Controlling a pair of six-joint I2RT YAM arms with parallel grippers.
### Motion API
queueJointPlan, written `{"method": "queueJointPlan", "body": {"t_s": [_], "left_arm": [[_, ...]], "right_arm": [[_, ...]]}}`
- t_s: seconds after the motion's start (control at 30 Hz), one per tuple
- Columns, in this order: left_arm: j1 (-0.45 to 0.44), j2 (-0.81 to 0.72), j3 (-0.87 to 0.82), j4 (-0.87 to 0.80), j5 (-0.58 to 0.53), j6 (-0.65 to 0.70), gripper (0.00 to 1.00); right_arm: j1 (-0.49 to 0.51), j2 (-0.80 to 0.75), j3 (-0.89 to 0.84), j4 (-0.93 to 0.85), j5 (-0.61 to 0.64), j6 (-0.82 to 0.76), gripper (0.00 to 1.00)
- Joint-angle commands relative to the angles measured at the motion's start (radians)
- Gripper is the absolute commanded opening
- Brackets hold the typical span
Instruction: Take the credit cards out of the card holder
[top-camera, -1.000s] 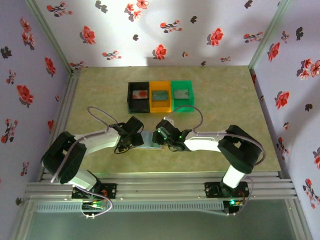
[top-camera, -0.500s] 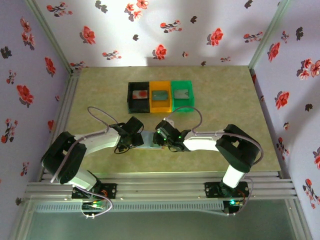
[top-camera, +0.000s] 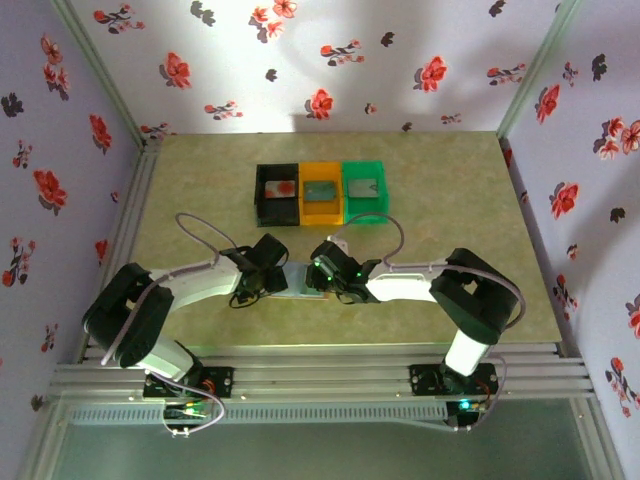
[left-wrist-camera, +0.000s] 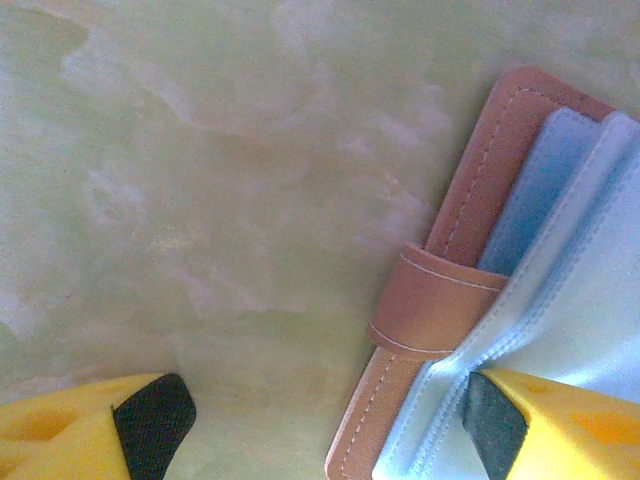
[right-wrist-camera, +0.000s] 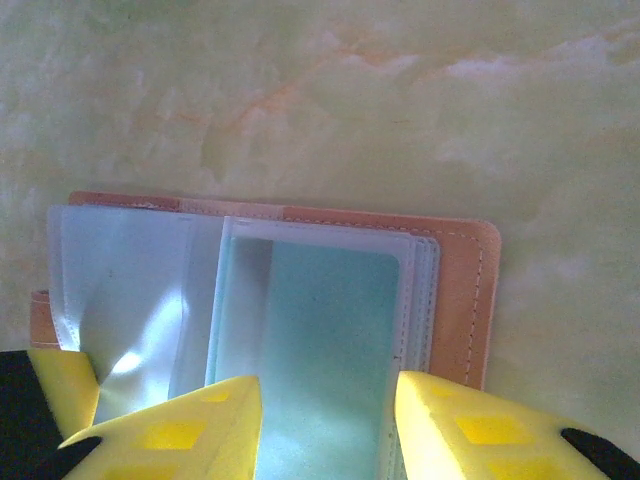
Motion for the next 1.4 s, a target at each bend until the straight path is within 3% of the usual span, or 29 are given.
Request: {"method": "queueJointPlan", "body": {"t_s": [0.0,1.37], "left_arm": [[-0.039,0.206,-0.116,0.301,0.282,-0.044,0.79],[-0.054,0.222,-0.121,0.350,0.307,-0.060,0.79]], "right_arm": [[0.007,0.041,0.006,0.002,-0.003,0.011,0.40],[0.005,-0.035,-0.073,0.333,-0.202,0.075,0.37]]}}
